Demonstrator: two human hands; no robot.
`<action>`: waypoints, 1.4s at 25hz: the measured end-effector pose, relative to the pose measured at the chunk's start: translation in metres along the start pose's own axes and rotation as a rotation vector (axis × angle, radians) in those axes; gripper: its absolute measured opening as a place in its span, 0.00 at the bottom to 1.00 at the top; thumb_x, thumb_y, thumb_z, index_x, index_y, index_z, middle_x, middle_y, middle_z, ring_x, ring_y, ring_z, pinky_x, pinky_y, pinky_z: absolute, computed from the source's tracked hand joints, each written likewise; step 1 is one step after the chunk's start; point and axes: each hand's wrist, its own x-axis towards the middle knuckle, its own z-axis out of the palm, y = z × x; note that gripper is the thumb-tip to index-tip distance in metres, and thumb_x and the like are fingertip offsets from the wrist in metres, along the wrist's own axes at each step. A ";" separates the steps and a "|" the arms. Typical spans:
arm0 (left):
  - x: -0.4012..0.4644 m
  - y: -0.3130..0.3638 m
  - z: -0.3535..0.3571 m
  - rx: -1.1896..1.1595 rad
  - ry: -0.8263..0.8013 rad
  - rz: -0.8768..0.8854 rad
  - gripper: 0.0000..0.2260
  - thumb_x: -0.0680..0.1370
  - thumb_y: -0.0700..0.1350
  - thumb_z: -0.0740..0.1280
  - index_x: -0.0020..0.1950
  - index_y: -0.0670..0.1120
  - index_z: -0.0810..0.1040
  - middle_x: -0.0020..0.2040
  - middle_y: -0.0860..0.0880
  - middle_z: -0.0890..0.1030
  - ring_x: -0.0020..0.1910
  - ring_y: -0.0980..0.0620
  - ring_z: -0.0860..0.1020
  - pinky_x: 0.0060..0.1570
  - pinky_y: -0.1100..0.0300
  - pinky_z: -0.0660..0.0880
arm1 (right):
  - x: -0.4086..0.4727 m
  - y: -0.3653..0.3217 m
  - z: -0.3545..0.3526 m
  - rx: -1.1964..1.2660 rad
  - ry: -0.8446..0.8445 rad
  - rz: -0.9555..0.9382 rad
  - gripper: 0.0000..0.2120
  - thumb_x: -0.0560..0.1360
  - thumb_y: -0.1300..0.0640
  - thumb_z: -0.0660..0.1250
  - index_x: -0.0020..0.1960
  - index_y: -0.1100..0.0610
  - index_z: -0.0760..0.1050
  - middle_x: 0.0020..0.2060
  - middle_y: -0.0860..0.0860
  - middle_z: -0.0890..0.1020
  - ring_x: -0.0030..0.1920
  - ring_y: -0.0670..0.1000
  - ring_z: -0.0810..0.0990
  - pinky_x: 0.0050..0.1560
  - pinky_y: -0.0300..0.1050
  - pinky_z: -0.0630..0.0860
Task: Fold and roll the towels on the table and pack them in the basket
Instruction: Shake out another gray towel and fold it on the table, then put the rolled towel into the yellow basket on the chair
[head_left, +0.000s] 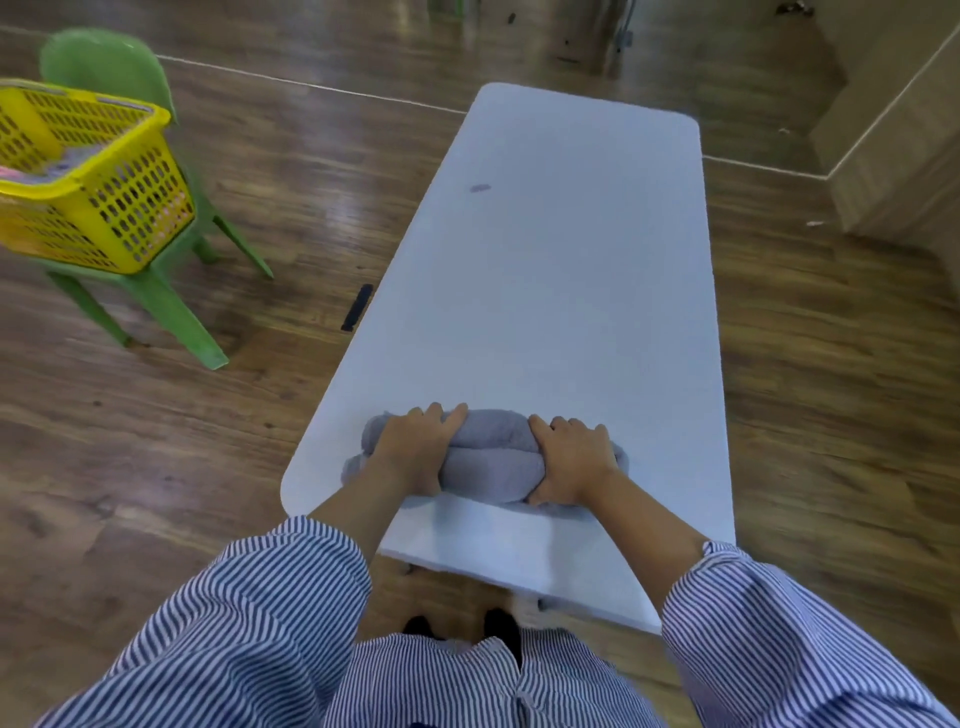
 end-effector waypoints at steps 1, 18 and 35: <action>-0.004 0.002 -0.001 0.004 0.000 -0.015 0.41 0.72 0.54 0.67 0.78 0.51 0.45 0.66 0.44 0.68 0.57 0.44 0.74 0.50 0.52 0.73 | -0.001 0.000 -0.001 -0.006 0.004 -0.018 0.42 0.58 0.35 0.69 0.65 0.50 0.59 0.53 0.50 0.75 0.54 0.54 0.74 0.52 0.54 0.68; -0.208 -0.263 -0.004 0.006 -0.008 -0.623 0.46 0.67 0.56 0.71 0.78 0.52 0.47 0.65 0.42 0.67 0.56 0.41 0.74 0.48 0.51 0.73 | 0.135 -0.313 -0.105 -0.097 0.204 -0.621 0.41 0.55 0.36 0.70 0.61 0.51 0.61 0.52 0.51 0.74 0.53 0.55 0.74 0.47 0.53 0.67; -0.178 -0.628 0.035 -0.046 0.003 -0.600 0.44 0.69 0.60 0.69 0.77 0.51 0.48 0.64 0.44 0.68 0.57 0.43 0.73 0.46 0.50 0.71 | 0.395 -0.569 -0.182 -0.118 0.151 -0.625 0.42 0.55 0.33 0.68 0.63 0.52 0.61 0.52 0.49 0.74 0.54 0.55 0.74 0.42 0.50 0.65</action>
